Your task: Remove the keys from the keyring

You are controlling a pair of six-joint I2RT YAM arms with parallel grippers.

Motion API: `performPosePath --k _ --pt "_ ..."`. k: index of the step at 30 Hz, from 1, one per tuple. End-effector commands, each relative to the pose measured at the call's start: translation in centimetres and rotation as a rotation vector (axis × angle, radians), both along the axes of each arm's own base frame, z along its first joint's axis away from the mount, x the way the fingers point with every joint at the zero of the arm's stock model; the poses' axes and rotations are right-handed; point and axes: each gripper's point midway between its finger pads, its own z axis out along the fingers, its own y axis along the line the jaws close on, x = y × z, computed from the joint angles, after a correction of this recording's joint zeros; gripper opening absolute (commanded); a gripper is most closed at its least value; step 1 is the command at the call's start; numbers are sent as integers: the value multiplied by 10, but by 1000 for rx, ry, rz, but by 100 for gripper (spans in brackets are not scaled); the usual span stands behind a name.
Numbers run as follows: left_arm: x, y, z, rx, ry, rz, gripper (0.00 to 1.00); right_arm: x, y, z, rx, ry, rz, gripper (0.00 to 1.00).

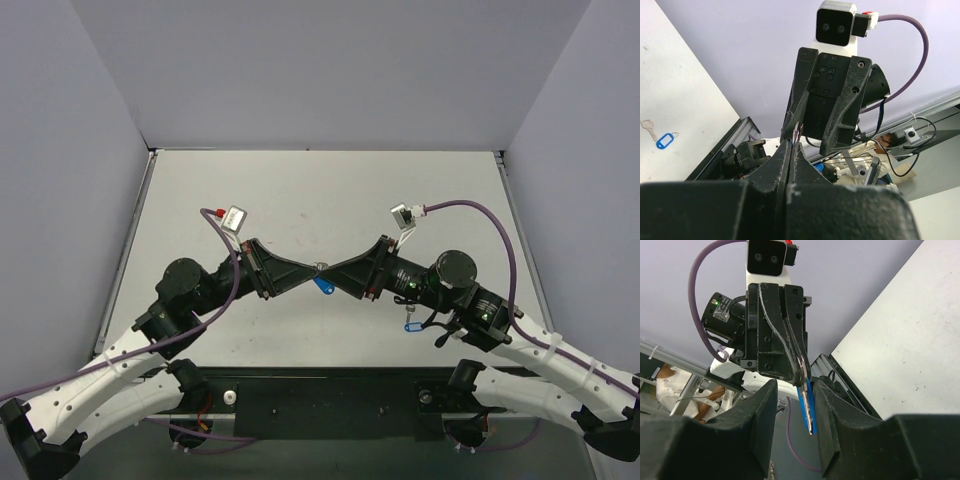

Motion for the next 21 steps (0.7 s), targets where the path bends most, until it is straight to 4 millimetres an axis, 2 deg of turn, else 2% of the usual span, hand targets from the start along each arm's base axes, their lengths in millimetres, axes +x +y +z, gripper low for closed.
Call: performPosePath --k 1,6,11,15,16,17,18,19,20,21 --pt "-5 5 24 -75 -58 1 0 -2 1 32 87 -57 5 28" --pt "-5 6 23 -74 -57 2 0 -1 1 30 90 -55 -1 20" --pt "-5 5 20 -71 -53 1 0 -1 3 29 86 -51 5 0" --pt "-7 8 20 -62 -61 0 1 -1 3 26 80 -50 4 0" --pt "-9 9 22 -59 -72 1 16 -1 3 23 72 -46 3 0" --pt "-8 10 19 -38 -66 9 25 -2 2 23 67 -45 3 0" --pt "-9 13 25 -36 -87 21 50 -2 2 22 63 -48 4 0" --pt "-9 14 21 -9 -77 24 69 -3 0 22 61 -48 4 0" --pt "-10 18 30 -11 -104 37 80 -4 -1 23 63 -52 5 0" --pt "-9 19 24 25 -106 45 80 -6 -2 22 59 -51 8 0"
